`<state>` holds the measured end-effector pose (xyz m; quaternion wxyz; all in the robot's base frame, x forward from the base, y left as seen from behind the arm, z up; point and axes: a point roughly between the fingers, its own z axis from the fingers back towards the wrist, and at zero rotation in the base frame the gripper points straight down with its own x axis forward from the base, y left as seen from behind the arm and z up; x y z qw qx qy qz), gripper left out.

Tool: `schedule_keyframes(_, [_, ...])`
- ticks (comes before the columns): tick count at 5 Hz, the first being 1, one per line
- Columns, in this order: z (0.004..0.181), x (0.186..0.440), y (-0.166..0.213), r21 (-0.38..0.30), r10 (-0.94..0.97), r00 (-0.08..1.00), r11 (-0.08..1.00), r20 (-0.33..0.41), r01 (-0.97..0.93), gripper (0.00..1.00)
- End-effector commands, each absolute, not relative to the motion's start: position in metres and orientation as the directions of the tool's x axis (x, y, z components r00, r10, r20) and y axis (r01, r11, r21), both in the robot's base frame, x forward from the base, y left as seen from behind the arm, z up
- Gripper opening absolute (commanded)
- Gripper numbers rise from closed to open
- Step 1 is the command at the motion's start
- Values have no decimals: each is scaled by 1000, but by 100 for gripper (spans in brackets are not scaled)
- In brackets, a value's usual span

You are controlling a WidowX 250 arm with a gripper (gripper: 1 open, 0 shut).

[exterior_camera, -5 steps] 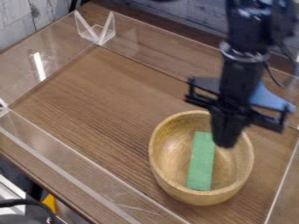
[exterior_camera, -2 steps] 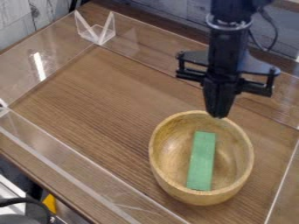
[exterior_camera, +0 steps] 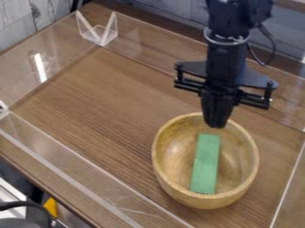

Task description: Remove the green block from inside the brown bowl and put it on the table

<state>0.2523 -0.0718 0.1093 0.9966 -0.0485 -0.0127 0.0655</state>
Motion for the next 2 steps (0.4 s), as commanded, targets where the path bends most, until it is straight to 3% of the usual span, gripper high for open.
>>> schedule_keyframes(1, [131,256,-63,-114,79,993,991,85,-69,0])
schedule_keyframes(2, [136,261,-66,-108,14,995,994,100,-3,0])
